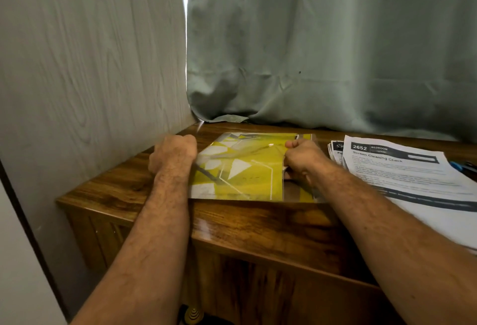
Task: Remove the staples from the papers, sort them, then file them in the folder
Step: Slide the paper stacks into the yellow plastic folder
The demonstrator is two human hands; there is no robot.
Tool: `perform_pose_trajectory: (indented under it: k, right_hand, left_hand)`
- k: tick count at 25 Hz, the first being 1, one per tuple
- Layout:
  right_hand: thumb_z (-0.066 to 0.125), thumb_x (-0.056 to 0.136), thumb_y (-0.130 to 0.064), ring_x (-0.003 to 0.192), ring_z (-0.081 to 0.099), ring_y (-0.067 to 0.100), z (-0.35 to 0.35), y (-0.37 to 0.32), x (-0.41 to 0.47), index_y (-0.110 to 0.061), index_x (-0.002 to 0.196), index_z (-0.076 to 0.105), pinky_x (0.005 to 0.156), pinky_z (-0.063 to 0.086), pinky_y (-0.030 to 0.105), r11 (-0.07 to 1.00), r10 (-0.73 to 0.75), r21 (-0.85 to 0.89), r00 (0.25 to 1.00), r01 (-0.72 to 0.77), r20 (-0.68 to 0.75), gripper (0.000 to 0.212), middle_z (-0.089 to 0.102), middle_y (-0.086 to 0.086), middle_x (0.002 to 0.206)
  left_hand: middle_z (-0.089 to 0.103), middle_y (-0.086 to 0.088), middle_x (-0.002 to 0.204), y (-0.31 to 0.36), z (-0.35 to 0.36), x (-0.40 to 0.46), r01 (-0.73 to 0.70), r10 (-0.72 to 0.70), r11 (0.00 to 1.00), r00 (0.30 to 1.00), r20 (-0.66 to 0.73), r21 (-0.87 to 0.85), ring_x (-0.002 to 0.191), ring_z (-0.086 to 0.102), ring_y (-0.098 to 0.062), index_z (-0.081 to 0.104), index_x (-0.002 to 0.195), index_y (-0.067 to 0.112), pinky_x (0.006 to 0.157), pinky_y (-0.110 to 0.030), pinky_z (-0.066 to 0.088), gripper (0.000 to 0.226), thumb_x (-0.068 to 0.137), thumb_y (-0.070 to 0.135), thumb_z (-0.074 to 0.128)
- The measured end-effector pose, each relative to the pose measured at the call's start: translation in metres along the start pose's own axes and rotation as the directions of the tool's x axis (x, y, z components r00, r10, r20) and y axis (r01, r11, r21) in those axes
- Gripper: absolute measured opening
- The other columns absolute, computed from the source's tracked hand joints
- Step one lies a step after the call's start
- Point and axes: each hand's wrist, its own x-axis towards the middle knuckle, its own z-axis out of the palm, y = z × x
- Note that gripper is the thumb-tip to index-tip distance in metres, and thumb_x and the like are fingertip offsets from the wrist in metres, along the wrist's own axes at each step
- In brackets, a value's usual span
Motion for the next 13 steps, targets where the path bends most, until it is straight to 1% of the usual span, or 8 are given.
perform_pose_trajectory:
  k: [2,3,5,6,8,10,11,13]
  right_hand:
    - [0.048,0.092,0.010,0.084,0.069,0.027,-0.002,-0.003,0.000,-0.013,0.136,0.046,0.055,0.058,0.037,0.996,0.027,0.079,0.998,-0.031,0.050,0.049,0.061,0.018,0.118]
    - [0.047,0.093,0.010,0.087,0.070,0.030,-0.004,-0.005,0.002,-0.011,0.133,0.047,0.054,0.059,0.039,0.995,0.032,0.096,0.998,-0.038,0.063,0.046,0.062,0.020,0.117]
    - [0.045,0.094,0.006,0.093,0.071,0.034,-0.007,-0.007,0.003,-0.006,0.123,0.052,0.061,0.062,0.047,0.997,0.027,0.073,0.998,-0.031,0.055,0.032,0.065,0.023,0.115]
    - [0.044,0.094,0.005,0.093,0.071,0.035,-0.007,-0.006,0.003,-0.005,0.118,0.055,0.065,0.061,0.051,0.998,0.031,0.049,0.998,-0.033,0.050,0.029,0.066,0.023,0.113]
    - [0.044,0.093,0.004,0.088,0.072,0.035,-0.005,-0.003,0.007,-0.006,0.114,0.056,0.065,0.061,0.053,0.999,0.028,0.019,0.999,-0.029,0.045,0.026,0.067,0.022,0.111]
    - [0.046,0.092,0.003,0.082,0.072,0.036,-0.002,-0.002,0.005,-0.002,0.111,0.057,0.064,0.061,0.050,0.999,0.014,-0.046,1.000,-0.013,0.019,0.023,0.066,0.022,0.109]
    - [0.049,0.090,0.001,0.078,0.072,0.037,-0.003,-0.003,0.003,-0.002,0.107,0.059,0.064,0.062,0.049,0.992,-0.017,-0.123,0.999,0.014,-0.027,0.020,0.065,0.021,0.107]
    - [0.057,0.084,-0.006,0.075,0.072,0.036,-0.009,-0.007,0.000,-0.007,0.101,0.068,0.069,0.062,0.047,0.921,-0.140,-0.381,0.980,0.076,-0.144,0.020,0.067,0.016,0.104]
  left_hand:
    - [0.062,-0.013,0.124,-0.001,0.003,0.003,-0.024,0.024,1.000,0.999,0.048,0.012,0.105,0.056,-0.034,0.066,0.122,0.011,0.079,-0.041,0.039,0.046,0.092,0.038,0.044]
    - [0.065,-0.011,0.120,-0.002,0.004,0.004,-0.059,0.057,0.998,0.996,0.070,0.019,0.100,0.056,-0.031,0.068,0.118,0.014,0.077,-0.040,0.040,0.044,0.089,0.039,0.046]
    - [0.068,-0.006,0.118,0.000,0.007,0.002,-0.213,0.213,0.977,0.971,0.105,-0.004,0.099,0.058,-0.027,0.072,0.111,0.022,0.083,-0.039,0.046,0.037,0.087,0.038,0.050]
    - [0.069,-0.002,0.120,0.003,0.009,-0.001,-0.321,0.325,0.946,0.937,0.129,-0.054,0.103,0.060,-0.025,0.074,0.109,0.026,0.091,-0.040,0.049,0.031,0.089,0.037,0.053]
    - [0.067,0.005,0.128,0.010,0.016,-0.013,-0.500,0.528,0.848,0.825,0.201,-0.177,0.113,0.060,-0.021,0.072,0.113,0.035,0.104,-0.039,0.046,0.025,0.095,0.038,0.056]
    - [0.062,0.006,0.136,0.017,0.025,-0.024,-0.648,0.664,0.744,0.692,0.283,-0.163,0.122,0.057,-0.019,0.069,0.120,0.039,0.109,-0.038,0.042,0.027,0.098,0.040,0.053]
    - [0.060,0.005,0.138,0.020,0.031,-0.026,-0.709,0.706,0.694,0.637,0.310,-0.125,0.125,0.055,-0.019,0.068,0.122,0.040,0.109,-0.037,0.041,0.029,0.099,0.042,0.050]
    - [0.062,0.005,0.136,0.022,0.042,-0.025,-0.779,0.744,0.624,0.568,0.352,-0.063,0.125,0.054,-0.019,0.067,0.123,0.039,0.108,-0.040,0.043,0.034,0.099,0.048,0.044]
